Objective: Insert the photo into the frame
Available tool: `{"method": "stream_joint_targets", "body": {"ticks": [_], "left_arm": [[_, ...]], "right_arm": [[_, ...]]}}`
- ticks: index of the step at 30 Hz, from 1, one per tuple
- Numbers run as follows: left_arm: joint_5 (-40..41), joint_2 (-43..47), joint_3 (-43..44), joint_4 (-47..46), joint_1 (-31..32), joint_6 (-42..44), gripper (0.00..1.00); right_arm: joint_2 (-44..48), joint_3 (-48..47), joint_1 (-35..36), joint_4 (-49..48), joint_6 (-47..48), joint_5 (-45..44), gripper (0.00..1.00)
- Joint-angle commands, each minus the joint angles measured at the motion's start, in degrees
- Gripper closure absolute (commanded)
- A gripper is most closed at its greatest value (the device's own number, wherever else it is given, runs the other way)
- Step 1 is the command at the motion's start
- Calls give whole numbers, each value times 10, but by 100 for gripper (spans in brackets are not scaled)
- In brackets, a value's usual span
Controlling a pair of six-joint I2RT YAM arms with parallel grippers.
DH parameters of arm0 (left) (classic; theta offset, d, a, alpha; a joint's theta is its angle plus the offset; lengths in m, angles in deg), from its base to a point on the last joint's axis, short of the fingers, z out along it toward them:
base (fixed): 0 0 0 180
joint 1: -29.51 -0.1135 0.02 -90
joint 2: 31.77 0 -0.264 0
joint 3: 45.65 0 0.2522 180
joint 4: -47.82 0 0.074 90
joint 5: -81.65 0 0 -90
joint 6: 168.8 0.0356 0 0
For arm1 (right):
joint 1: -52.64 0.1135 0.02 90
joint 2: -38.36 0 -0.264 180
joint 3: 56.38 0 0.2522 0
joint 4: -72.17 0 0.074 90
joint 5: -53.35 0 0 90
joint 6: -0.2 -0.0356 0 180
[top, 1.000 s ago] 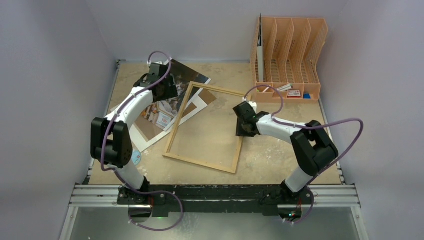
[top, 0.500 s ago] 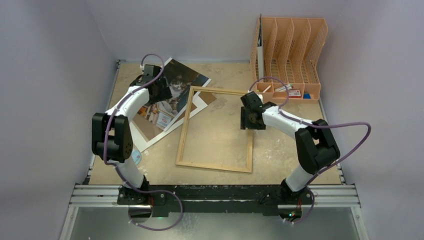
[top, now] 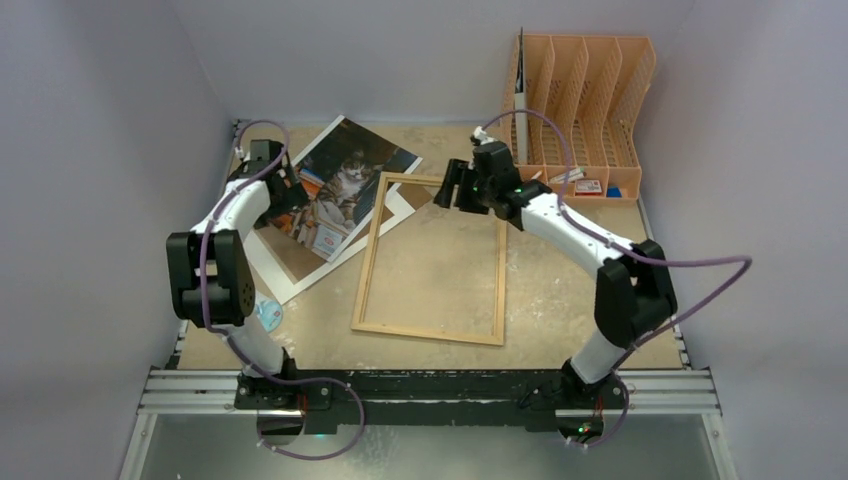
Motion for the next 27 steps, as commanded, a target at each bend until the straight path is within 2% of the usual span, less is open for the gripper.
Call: {"method": "stream_joint_targets", "body": {"ticks": [1,5,8,12,20,27], "left_arm": [[21,24,-5,-19,-29,16,12],[9,17,-39,-91,-44,47,29],[-13,7,-57,-137,-61,43,36],[10,1,-81,-152,-71,20,42],[36,-11,-109,-125,-94,-17,47],[24,-42,-134,-95,-95,-43,55]], "right_arm": [[-64,-51,49,-118,-106,146,33],[-130,-60,102,-224,-226,193,36],[-162,-60,153,-279,-291,178,38],[-206,-117,217,-237,-326,105,41],[-299,-177,270,-200,-402,102,44],[-348,-203,294,-181,-390,70,42]]}}
